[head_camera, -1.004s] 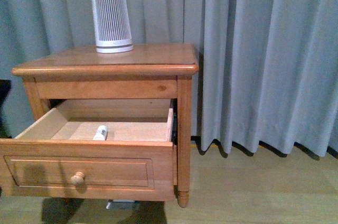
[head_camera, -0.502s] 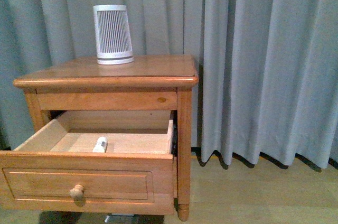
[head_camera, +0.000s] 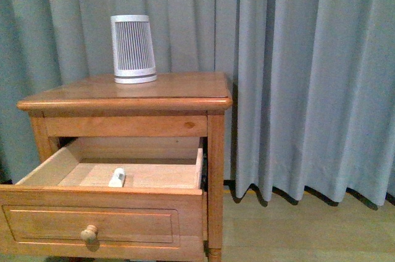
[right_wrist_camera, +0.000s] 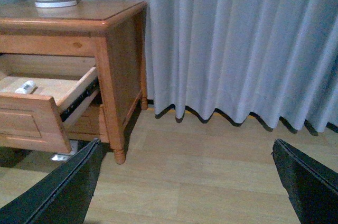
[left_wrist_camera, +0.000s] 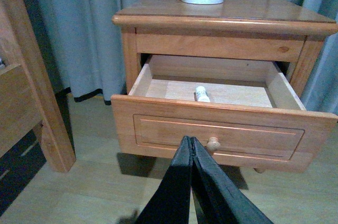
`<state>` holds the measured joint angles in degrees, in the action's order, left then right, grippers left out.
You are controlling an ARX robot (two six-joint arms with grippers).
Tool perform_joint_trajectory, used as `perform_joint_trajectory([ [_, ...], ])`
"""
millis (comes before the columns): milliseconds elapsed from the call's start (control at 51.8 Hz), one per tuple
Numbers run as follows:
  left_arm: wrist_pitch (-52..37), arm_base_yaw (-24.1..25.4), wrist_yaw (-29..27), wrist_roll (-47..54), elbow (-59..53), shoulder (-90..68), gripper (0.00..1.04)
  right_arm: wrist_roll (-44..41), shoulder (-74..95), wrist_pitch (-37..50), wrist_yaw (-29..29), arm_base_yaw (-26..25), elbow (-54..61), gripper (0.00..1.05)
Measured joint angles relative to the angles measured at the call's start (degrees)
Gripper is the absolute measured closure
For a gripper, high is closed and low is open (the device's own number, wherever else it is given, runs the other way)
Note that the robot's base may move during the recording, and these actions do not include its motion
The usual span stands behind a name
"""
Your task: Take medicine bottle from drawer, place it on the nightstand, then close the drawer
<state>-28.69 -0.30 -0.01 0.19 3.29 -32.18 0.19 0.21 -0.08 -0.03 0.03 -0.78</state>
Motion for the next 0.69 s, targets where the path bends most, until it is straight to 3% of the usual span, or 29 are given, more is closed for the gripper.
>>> perform_joint_trajectory([
  [174,0.44,0.0,-0.02,-0.02,-2.49,3.45,1.02,0.0,0.0,0.0,-0.02,0.0,0.0,0.07],
  [695,12.66,0.0,0.02,-0.02,-2.73,16.15,1.02,0.0,0.0,0.0,-0.02,0.0,0.0,0.07],
])
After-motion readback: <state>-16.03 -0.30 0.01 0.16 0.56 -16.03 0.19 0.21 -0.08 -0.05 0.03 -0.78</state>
